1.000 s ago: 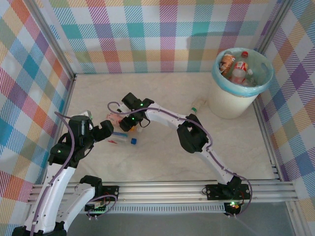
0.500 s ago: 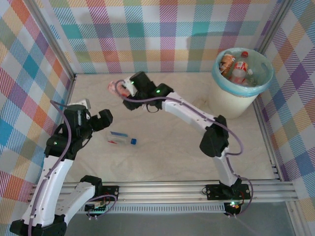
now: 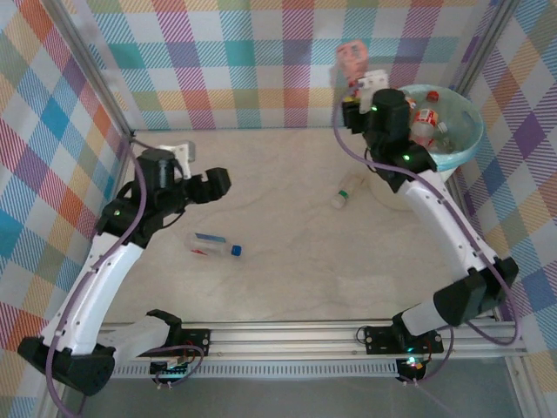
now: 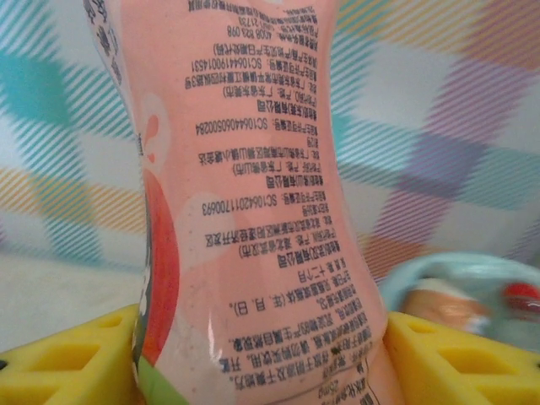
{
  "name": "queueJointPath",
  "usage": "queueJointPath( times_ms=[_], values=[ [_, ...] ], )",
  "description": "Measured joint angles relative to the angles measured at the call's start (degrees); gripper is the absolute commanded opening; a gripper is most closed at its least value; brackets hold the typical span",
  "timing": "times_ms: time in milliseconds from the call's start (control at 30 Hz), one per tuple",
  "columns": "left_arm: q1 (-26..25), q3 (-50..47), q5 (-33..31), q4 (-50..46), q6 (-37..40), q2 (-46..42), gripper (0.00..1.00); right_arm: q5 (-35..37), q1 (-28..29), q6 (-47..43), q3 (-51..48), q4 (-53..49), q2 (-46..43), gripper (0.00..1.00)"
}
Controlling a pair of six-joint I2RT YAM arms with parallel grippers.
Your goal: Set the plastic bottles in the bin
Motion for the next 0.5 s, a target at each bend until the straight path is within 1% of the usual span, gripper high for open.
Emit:
queueJointPath(
  times_ms=[100,167,267,400,500],
  values=[
    [-3.82,1.55,0.02,1.40,0.57,2.82,0.87,1.70,-3.17,-1.44,-5.40,8.46,-2.71,0.64],
    [-5.16,1.84,0.02,1.99,0.63,4.04,0.88,2.62,-4.72,-2.64,-7.52,13.22,-2.80,0.65],
    [-5.77,1.84,-0.07,2.32,0.68,5.20,0.88,4.00,-5.84,-4.92,-11.17,19.37,-2.56,0.68],
    [-5.79,1.79,-0.48,2.36,1.07,5.49,0.88,6.25,-5.86,-8.33,-15.96,28.04,-1.64,0.67],
    [-5.79,1.68,-0.94,2.43,1.46,5.49,0.89,8.37,-5.88,-10.19,-17.88,32.15,-0.26,0.67]
  ],
)
